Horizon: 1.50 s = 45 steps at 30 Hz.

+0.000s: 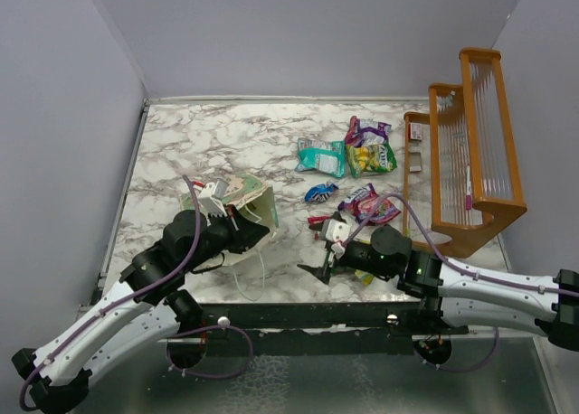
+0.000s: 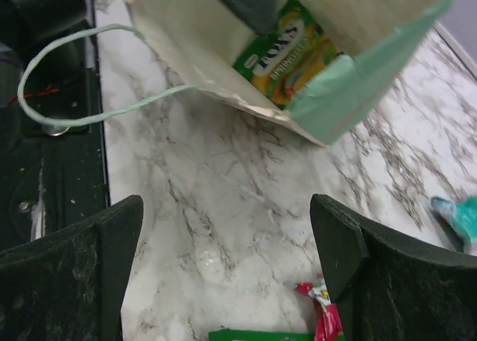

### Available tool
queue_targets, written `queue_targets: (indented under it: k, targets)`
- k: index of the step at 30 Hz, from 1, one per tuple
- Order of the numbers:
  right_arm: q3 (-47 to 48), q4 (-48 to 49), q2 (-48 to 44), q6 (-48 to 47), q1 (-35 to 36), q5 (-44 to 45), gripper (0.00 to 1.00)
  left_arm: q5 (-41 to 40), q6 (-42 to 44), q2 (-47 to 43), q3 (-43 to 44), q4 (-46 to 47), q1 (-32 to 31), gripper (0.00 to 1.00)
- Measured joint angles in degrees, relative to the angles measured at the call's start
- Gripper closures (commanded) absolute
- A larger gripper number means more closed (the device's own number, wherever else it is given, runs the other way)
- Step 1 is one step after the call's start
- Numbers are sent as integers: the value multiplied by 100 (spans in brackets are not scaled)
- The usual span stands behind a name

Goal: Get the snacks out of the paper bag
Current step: Adjust the paper bag at the center of the board, then take out the snack from the paper bag.

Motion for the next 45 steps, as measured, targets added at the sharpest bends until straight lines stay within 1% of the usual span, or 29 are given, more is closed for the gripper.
queue_targets:
  k: [4,7,10,12,15,18,20,22,26,31,35,38,45]
  targets:
    - [118,293,514,-323,267,-299,6,-55,22,-42,61,26,0,100]
    - [363,341,881,-533,404,-426,9,-114,94,-46,166,-107,0,100]
    - [704,339,1093,-660,442,-457,20,-210,221,33,529,-289,0,100]
    - [1058,334,1259,-721,442,-459,29,-267,310,109,828,-345,0,100]
    - [1523,328,1512,-839,444,-514,39,-315,448,212,1226,-413,0,100]
    - [1777,332,1735,-935,468,-584,51,-315,525,284,1410,-455,0,100]
    - [1851,363,1906,-1027,479,-586,56,-315,566,330,1482,-476,0,100]
    - [1878,452,2120,-1156,485,-566,57,-315,586,341,1491,-485,0,100]
    - [1895,577,2732,-1596,546,-398,56,-310,590,337,1486,-483,0,100]
    - [1971,785,3585,-2236,632,-2,57,-280,575,339,1473,-442,0,100]
    - [2396,1174,4374,-2942,649,520,59,-232,568,334,1473,-428,0,100]
    - [2767,1292,4841,-3397,568,688,59,-210,568,308,1473,-407,0,100]
    - [3307,1408,5388,-4242,286,721,55,-203,608,195,1473,-417,0,100]
